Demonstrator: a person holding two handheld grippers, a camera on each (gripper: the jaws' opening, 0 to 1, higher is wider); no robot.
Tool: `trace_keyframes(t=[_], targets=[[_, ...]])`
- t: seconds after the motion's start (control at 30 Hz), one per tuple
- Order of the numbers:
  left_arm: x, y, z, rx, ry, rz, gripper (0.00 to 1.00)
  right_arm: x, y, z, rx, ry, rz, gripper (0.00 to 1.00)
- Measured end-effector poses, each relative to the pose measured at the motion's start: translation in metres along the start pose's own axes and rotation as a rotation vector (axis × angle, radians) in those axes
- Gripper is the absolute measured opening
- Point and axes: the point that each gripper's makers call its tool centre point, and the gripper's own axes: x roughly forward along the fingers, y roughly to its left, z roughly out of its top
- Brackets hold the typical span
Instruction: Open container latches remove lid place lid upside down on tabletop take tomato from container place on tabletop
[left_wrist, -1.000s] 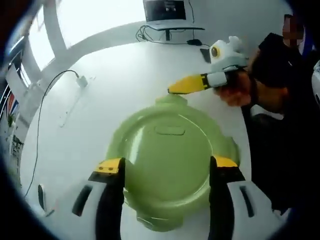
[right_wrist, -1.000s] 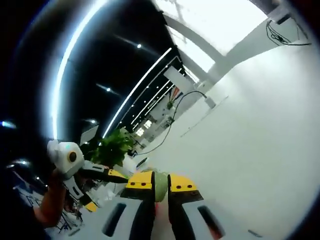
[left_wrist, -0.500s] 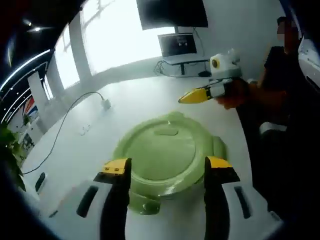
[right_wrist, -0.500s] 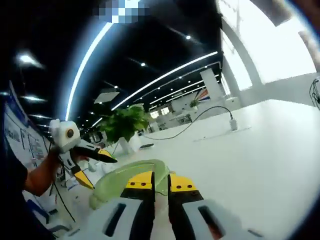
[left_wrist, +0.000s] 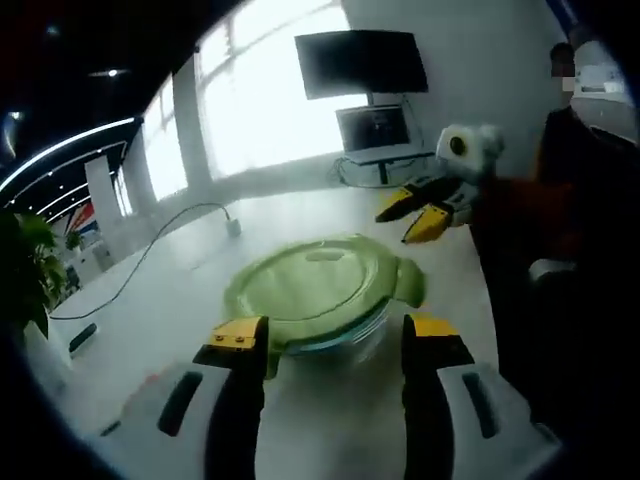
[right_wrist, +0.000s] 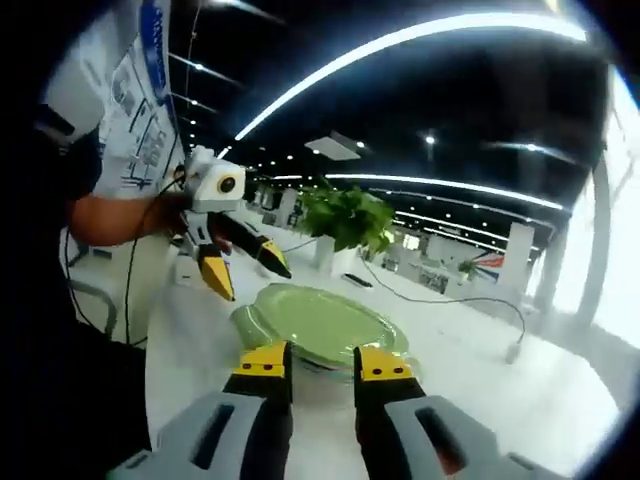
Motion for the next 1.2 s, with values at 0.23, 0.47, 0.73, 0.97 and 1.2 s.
trace_keyframes(t=[0.23, 0.47, 0.73, 0.97, 1.2], targets=[[-0.018, 0.035, -0.011, -0.015, 0.059, 0.079, 0.43, -0.003, -0.043, -0.011, 0.048, 0.026, -0.111, 0.23], [-0.046, 0.056, -0.011, -0.016, 0.017, 0.135, 0.38, -0.009, -0.047, -0.008, -0.067, 0.056, -0.076, 0.23], [-0.080, 0.063, -0.030, -0.136, -0.041, 0.217, 0.39, -0.004, -0.032, -0.007, -0.127, 0.061, -0.020, 0.22], [-0.085, 0.053, -0.031, -0.215, -0.078, 0.203, 0.39, 0.003, 0.013, 0.006, -0.179, 0.017, 0.081, 0.23], [-0.088, 0.043, -0.042, -0.242, -0.089, 0.138, 0.37, 0.005, 0.038, 0.007, -0.227, 0.013, 0.079, 0.34]])
